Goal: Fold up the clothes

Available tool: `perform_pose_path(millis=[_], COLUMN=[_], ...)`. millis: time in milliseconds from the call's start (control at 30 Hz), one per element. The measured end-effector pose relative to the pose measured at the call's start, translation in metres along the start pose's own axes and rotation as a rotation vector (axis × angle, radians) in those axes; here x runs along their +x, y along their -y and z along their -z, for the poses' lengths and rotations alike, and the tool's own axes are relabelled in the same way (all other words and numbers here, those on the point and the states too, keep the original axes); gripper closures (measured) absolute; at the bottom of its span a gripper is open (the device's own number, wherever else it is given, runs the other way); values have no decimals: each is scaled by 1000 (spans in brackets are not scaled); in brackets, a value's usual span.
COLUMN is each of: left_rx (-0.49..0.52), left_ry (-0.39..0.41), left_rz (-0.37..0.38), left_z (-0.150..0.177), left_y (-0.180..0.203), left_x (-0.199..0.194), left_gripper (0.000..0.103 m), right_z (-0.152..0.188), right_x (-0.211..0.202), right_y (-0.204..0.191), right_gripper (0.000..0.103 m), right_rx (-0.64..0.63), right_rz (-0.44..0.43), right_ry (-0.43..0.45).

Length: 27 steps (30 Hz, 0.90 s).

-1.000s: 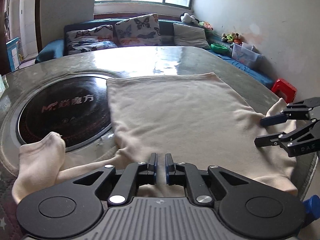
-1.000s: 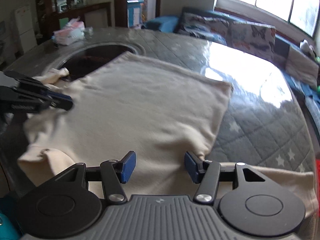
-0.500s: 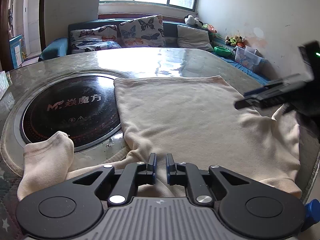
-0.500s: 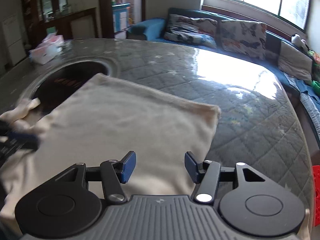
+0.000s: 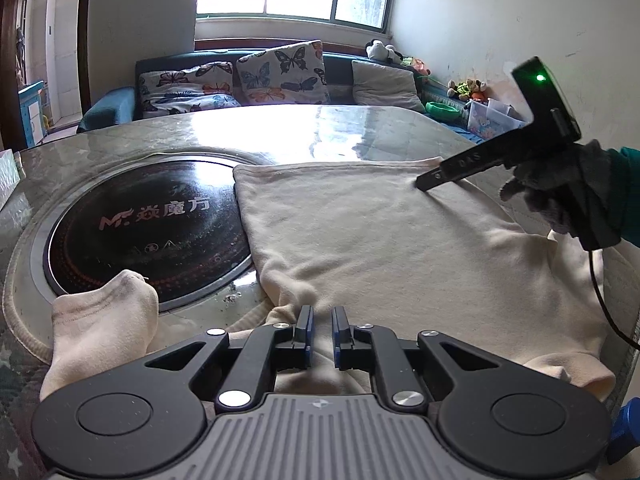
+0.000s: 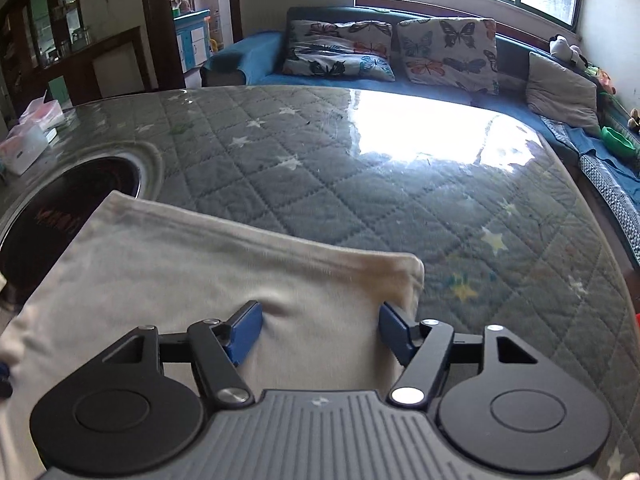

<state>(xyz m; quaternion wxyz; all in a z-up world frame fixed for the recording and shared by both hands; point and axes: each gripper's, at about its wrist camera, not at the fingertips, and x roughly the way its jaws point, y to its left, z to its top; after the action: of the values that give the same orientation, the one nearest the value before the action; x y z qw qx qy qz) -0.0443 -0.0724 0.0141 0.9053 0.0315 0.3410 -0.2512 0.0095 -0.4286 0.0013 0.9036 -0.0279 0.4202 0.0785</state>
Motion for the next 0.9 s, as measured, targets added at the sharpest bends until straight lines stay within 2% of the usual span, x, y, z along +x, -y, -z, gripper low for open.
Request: perform_pose_path(millis=[200, 433, 567, 667, 900], left_rx=[-2, 11, -15, -18, -33], left_ry=[11, 16, 11, 11, 15], left_rz=[-2, -22, -19, -19, -15], left_z=[-2, -7, -8, -5, -3], left_y=[-4, -6, -7, -6, -5], left_x=[4, 9, 9, 3, -12], left_gripper=[92, 91, 91, 91, 81], right_z=[-17, -33, -41, -42, -24], right_x=[18, 35, 42, 40, 16], right_y=[-3, -7, -10, -12, -24], right_gripper=[28, 28, 28, 28, 29], right_rx=[9, 4, 4, -5, -71], right_rz=[10, 10, 13, 12, -15], right_ry=[5, 16, 13, 8, 11])
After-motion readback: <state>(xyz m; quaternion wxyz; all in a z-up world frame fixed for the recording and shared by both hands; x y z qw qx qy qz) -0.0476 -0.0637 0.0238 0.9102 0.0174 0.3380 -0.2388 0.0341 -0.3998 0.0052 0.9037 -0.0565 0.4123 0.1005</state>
